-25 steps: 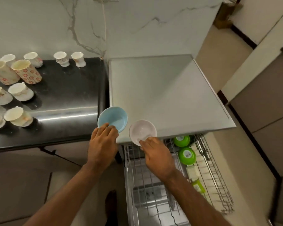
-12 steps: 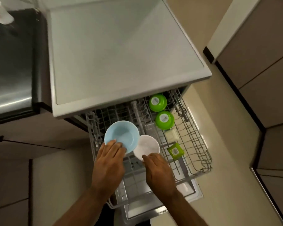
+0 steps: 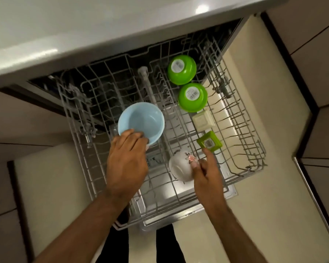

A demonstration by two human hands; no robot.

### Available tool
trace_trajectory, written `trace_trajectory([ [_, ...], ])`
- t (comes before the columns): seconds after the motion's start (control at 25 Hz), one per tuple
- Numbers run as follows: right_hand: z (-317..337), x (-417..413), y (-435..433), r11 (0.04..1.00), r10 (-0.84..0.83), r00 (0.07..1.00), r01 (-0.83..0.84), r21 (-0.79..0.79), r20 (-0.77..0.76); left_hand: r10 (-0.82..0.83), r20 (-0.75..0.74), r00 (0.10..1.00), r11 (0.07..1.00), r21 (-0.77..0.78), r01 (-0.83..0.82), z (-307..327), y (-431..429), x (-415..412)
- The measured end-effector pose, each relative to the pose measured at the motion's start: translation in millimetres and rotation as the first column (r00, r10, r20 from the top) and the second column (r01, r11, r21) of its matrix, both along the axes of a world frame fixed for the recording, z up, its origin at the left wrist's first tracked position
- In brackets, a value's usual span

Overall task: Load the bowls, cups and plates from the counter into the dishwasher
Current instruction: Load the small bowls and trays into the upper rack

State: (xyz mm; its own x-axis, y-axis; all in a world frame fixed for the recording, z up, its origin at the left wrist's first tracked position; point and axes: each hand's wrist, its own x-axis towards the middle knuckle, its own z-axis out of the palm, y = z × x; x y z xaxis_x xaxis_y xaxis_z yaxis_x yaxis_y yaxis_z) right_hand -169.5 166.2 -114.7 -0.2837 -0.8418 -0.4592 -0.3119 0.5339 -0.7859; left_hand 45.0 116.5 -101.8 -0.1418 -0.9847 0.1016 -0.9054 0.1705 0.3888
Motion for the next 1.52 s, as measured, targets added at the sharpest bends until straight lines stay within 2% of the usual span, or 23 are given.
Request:
trace_trajectory([
  [0.16,-6.0,-5.0,-14.3,0.965,-0.080,0.988,0.043,0.260,0.131,0.020,0.001,1.000,1.000,-0.023,-0.020,-14.6,1.0,-1.0],
  [0.28,-14.4,-8.2,-30.3,0.953,-0.046,0.992,0.007,0.302,0.120,0.028,-0.006,1.000,0.999,-0.030,-0.028,-22.6,5.0,-2.2],
  [0.4,-23.5,-4.8,-37.1,0.957,0.071,0.995,-0.046,0.286,-0.076,0.039,-0.019,0.999,0.999,-0.004,-0.039,-29.0,8.0,-4.0],
  [0.52,-25.3,-0.6,-32.4,0.974,-0.011,0.978,0.058,0.220,-0.206,0.032,-0.021,0.999,0.999,0.010,-0.032,-34.6,9.2,-6.7],
  [0.68,-31.3,-3.7,-27.6,0.981,-0.108,0.969,0.141,0.136,-0.222,-0.003,-0.034,0.999,1.000,0.010,0.003,-36.9,11.2,-10.2],
  [0.92,-31.3,-9.4,-28.3,0.989,0.011,0.965,0.029,0.148,-0.264,-0.030,-0.050,0.998,0.999,0.027,0.031,-37.8,18.1,-12.1],
  [1.12,-34.7,-7.4,-25.1,0.993,0.067,0.923,-0.023,0.118,-0.380,-0.055,-0.038,0.998,0.995,0.077,0.058,-36.8,21.2,-13.1],
  [1.2,-30.4,-3.4,-26.7,0.998,0.069,0.885,-0.056,0.042,-0.461,-0.075,-0.041,0.996,0.992,0.099,0.078,-36.2,21.1,-12.4],
  [1.24,-26.4,-1.5,-27.4,0.993,0.074,0.869,-0.112,-0.049,-0.489,-0.087,-0.041,0.995,0.989,0.114,0.091,-36.0,21.1,-11.7],
  [1.28,-22.1,-0.1,-27.8,0.967,0.105,0.860,-0.206,-0.151,-0.498,-0.100,-0.038,0.994,0.986,0.130,0.104,-36.4,21.1,-11.5],
  [1.36,-13.5,3.5,-29.8,0.847,0.271,0.825,-0.449,-0.285,-0.496,-0.120,-0.048,0.992,0.979,0.160,0.126,-38.2,20.9,-11.7],
  [1.44,-9.5,9.2,-34.4,0.712,0.400,0.746,-0.619,-0.332,-0.532,-0.132,-0.107,0.985,0.973,0.175,0.150,-39.5,19.9,-11.4],
  [1.52,-11.8,11.9,-39.5,0.626,0.413,0.683,-0.693,-0.358,-0.602,-0.133,-0.170,0.976,0.973,0.167,0.162,-39.3,18.4,-10.6],
])
